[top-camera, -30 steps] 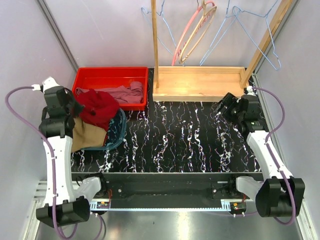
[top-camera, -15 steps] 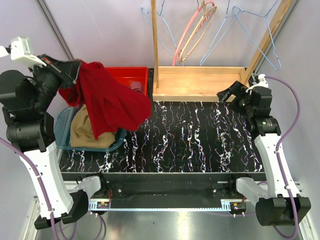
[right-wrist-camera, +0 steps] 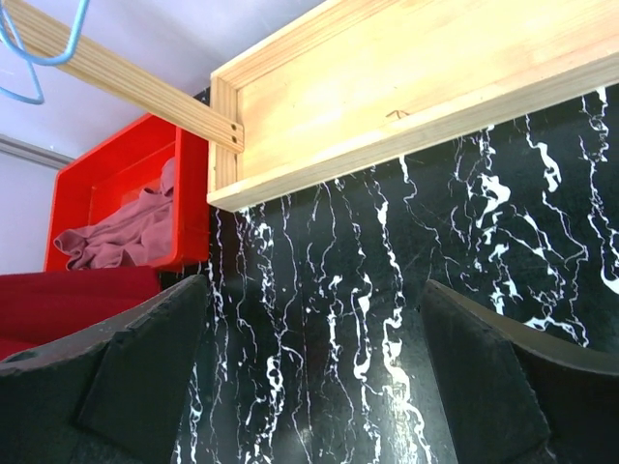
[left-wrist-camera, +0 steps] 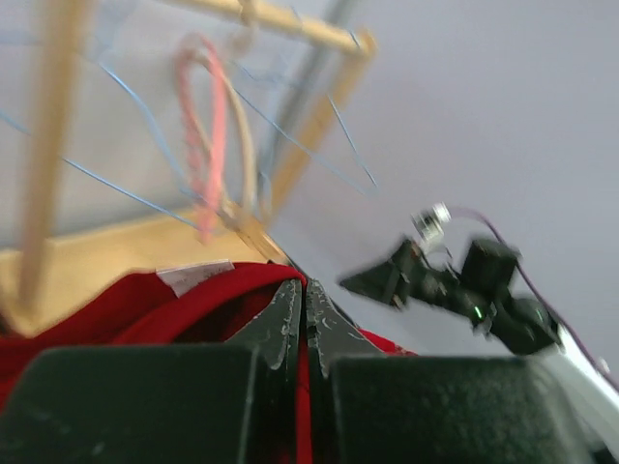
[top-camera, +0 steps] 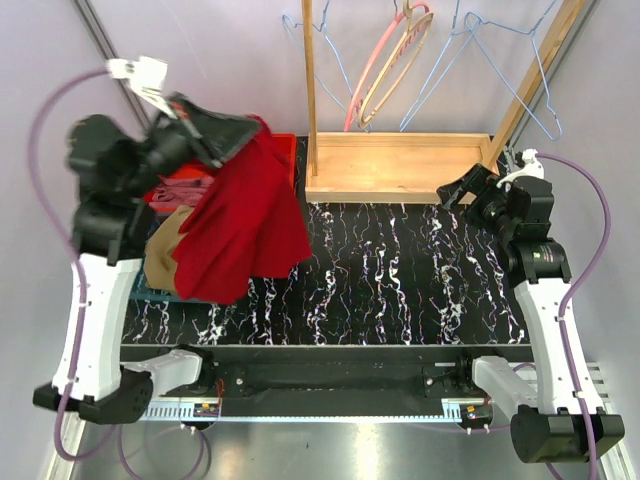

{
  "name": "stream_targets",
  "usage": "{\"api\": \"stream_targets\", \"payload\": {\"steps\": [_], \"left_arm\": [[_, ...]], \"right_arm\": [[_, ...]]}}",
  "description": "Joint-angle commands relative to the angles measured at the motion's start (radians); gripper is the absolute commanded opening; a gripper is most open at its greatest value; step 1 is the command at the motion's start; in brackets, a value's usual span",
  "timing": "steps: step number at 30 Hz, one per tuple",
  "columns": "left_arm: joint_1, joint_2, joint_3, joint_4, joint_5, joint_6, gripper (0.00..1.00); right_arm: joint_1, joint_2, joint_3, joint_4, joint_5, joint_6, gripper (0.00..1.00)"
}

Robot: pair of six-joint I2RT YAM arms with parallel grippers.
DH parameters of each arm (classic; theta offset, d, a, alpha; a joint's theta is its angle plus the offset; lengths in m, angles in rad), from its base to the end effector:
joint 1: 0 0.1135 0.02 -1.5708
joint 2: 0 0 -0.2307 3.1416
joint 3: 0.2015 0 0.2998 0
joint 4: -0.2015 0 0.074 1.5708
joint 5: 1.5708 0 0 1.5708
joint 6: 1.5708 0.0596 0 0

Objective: Place the skirt on the hanger

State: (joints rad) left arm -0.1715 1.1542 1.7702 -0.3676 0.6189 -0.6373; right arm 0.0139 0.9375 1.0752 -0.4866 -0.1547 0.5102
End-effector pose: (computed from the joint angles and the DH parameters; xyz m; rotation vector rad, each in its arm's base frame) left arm 0.2409 -0.0768 0.5733 0.2276 1.4376 -1.0765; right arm 0.2909 0.0132 0.3538 0.3753 1.9109 0.4984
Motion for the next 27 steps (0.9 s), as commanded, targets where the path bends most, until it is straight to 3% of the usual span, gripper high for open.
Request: {"api": "stream_targets", "payload": {"steps": [1, 11, 16, 19, 21, 23, 27], "left_arm": [[-0.167, 0.015, -0.086, 0.13, -0.079, 0.094, 0.0], [-0.515, 0.151, -0.254, 0.095, -0.258, 0.251, 0.0], [-0.562, 0.226, -0.46, 0.122, -0.461, 0.191, 0.0], [-0.582, 0.292, -0.54, 0.139, -0.615, 0.124, 0.0], [-0.595, 0.335, -0.546, 0.139, -0.678, 0.07, 0.0], [-0.6, 0.39, -0.522, 0.134, -0.728, 0.039, 0.0], [-0.611, 0.464, -0.456, 0.131, -0.746, -0.019, 0.0]], "right_arm": [[0.0, 0.004, 0.06, -0.042, -0.009, -0.039, 0.99], [0.001, -0.011, 0.085, -0.084, -0.019, -0.059, 0.99], [0.001, -0.023, 0.045, -0.099, -0.069, -0.058, 0.99], [0.0, -0.014, 0.017, -0.099, -0.184, -0.023, 0.98], [0.015, 0.003, -0.001, -0.092, -0.34, 0.0, 0.94], [0.085, 0.0, -0.032, -0.092, -0.309, -0.001, 0.92], [0.427, 0.003, -0.046, -0.093, -0.103, -0.027, 0.91]]}}
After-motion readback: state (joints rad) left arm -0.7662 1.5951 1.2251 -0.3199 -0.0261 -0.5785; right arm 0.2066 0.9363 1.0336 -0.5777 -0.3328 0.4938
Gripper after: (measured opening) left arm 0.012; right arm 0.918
